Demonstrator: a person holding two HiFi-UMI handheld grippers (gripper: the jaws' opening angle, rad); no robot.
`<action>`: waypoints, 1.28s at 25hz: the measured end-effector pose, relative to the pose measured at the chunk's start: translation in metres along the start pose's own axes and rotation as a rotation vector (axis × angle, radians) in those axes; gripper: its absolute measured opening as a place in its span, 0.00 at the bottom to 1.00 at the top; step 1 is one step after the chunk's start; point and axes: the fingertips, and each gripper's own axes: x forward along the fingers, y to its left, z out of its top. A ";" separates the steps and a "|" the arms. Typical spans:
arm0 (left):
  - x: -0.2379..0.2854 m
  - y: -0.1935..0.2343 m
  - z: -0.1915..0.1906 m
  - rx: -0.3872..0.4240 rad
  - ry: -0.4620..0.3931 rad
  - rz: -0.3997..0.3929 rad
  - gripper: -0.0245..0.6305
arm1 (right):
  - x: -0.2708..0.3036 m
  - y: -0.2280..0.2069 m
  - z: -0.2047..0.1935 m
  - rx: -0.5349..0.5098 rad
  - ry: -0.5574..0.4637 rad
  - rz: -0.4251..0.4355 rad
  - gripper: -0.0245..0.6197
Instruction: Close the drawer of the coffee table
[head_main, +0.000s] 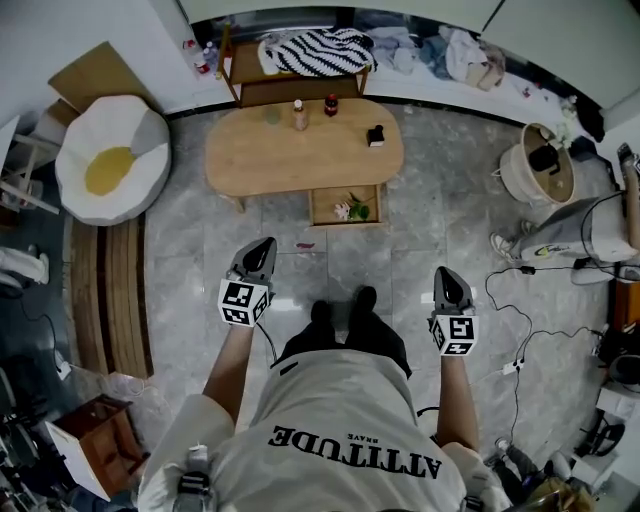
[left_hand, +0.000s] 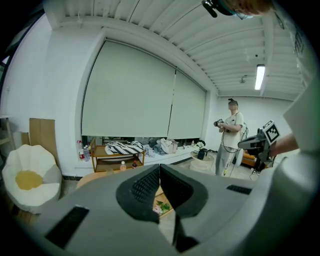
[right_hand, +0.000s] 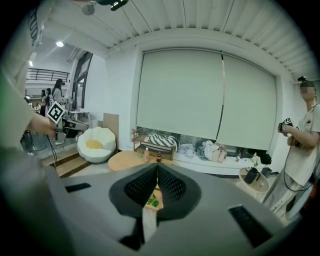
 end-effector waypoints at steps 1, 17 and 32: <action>0.003 -0.001 -0.001 -0.002 0.000 0.003 0.07 | 0.003 -0.003 -0.001 0.001 0.003 0.003 0.07; 0.080 -0.034 -0.003 0.000 -0.001 0.141 0.07 | 0.107 -0.074 -0.007 -0.014 0.010 0.152 0.07; 0.141 -0.044 -0.053 -0.066 0.066 0.246 0.07 | 0.196 -0.092 -0.066 -0.031 0.102 0.359 0.07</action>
